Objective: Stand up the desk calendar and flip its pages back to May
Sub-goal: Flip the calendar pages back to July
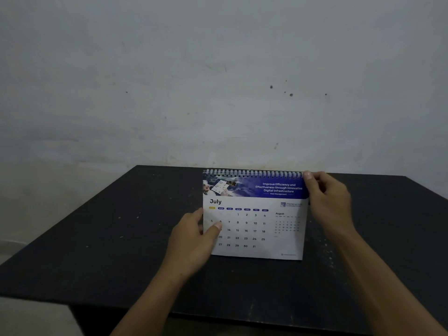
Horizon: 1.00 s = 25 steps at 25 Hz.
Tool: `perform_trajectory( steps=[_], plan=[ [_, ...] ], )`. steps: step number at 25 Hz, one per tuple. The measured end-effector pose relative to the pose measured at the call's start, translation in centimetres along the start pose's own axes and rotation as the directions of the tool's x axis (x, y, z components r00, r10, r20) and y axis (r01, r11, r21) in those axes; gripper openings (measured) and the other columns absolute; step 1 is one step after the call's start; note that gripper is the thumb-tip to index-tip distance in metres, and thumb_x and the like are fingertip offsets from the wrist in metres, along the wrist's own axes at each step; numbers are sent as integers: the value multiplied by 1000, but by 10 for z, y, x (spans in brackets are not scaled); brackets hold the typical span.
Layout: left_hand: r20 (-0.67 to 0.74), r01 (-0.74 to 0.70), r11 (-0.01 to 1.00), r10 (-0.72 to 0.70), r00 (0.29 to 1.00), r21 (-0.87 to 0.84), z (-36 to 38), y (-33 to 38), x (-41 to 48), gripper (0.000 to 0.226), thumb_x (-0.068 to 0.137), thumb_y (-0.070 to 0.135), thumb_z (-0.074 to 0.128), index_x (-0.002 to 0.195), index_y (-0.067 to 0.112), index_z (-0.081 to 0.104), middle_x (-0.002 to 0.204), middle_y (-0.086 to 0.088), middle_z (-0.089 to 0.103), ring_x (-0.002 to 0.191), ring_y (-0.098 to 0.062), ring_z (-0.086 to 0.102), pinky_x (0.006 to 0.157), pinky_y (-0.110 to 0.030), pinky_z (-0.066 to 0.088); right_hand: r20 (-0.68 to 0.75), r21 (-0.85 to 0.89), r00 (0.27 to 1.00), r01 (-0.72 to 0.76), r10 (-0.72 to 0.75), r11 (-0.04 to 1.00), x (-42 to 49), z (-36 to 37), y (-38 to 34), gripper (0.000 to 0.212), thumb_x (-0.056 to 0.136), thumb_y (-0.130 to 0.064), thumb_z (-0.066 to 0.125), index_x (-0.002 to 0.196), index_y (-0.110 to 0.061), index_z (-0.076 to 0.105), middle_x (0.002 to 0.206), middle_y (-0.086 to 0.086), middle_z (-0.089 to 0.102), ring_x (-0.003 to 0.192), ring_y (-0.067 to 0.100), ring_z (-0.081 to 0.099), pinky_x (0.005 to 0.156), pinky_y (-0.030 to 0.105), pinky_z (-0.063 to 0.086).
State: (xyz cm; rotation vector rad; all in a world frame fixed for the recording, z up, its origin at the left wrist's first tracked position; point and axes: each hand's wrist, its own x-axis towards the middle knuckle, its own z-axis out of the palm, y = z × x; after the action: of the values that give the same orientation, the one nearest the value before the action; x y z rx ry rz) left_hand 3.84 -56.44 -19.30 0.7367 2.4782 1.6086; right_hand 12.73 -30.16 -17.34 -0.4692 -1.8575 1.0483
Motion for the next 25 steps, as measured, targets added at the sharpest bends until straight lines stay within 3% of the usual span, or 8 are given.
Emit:
perform_trajectory(
  steps=[2, 4, 9, 13, 16, 18, 21, 25],
  plan=[
    [-21, -26, 998, 27, 999, 58, 4, -1, -3, 21, 89, 36, 62, 104, 51, 59, 111, 10, 62, 103, -10, 64, 87, -37, 56, 3, 9, 1000, 1, -1, 1000, -2, -1, 1, 26, 90, -47, 51, 99, -26, 63, 92, -12, 68, 86, 4, 66, 61, 21, 49],
    [-24, -33, 996, 35, 999, 85, 5, -1, -7, 30, 89, 37, 62, 119, 37, 60, 116, 8, 64, 108, -13, 64, 92, -43, 55, 1, 12, 1000, 8, -8, 1000, -3, 0, 1, 23, 90, -46, 52, 100, -27, 63, 92, -13, 68, 85, 2, 65, 61, 20, 49],
    [-59, -41, 983, 52, 997, 177, 7, 2, -16, 46, 91, 39, 59, 135, 28, 53, 128, 6, 65, 118, -16, 61, 99, -46, 51, 11, 33, 1000, 5, -6, 999, -5, 0, 0, 22, 90, -44, 52, 101, -28, 61, 95, -13, 66, 88, 5, 65, 66, 27, 53],
    [-224, -61, 970, 115, 968, 236, 11, 4, -22, 49, 89, 39, 64, 135, 23, 55, 130, 4, 63, 102, -10, 65, 94, -44, 53, 14, 32, 1000, -11, 11, 999, -4, -1, -2, 20, 91, -44, 52, 101, -29, 61, 95, -12, 67, 89, 6, 65, 66, 30, 55],
    [-209, 15, 968, 39, 977, 249, 9, 4, -13, 67, 89, 40, 63, 148, 20, 38, 143, -1, 51, 122, -18, 57, 102, -49, 48, 14, 31, 1000, -15, 14, 999, -4, -1, -3, 21, 91, -45, 52, 101, -29, 61, 94, -14, 66, 88, 5, 65, 65, 30, 55],
    [-166, 31, 970, 10, 986, 242, 9, 4, -8, 65, 89, 39, 63, 146, 18, 41, 140, -2, 52, 126, -23, 55, 102, -48, 47, 8, 28, 1000, -15, 15, 1000, -4, -1, -3, 20, 91, -44, 52, 101, -30, 61, 94, -15, 66, 88, 4, 64, 65, 30, 55],
    [-116, -23, 983, 45, 992, 180, 11, 5, -9, 39, 88, 35, 65, 125, 27, 59, 117, 3, 60, 109, -19, 63, 93, -46, 53, 2, 28, 1000, -17, 17, 999, -5, 1, -2, 17, 92, -44, 52, 99, -31, 61, 94, -14, 67, 88, 5, 65, 66, 30, 55],
    [-146, -45, 990, 64, 987, 131, 12, 2, -11, 35, 87, 31, 66, 122, 30, 60, 114, 6, 59, 106, -17, 63, 92, -46, 55, -6, 27, 1000, -15, 15, 1000, -6, 1, -3, 20, 90, -46, 52, 99, -30, 61, 94, -14, 67, 87, 3, 65, 64, 27, 54]
  ],
)
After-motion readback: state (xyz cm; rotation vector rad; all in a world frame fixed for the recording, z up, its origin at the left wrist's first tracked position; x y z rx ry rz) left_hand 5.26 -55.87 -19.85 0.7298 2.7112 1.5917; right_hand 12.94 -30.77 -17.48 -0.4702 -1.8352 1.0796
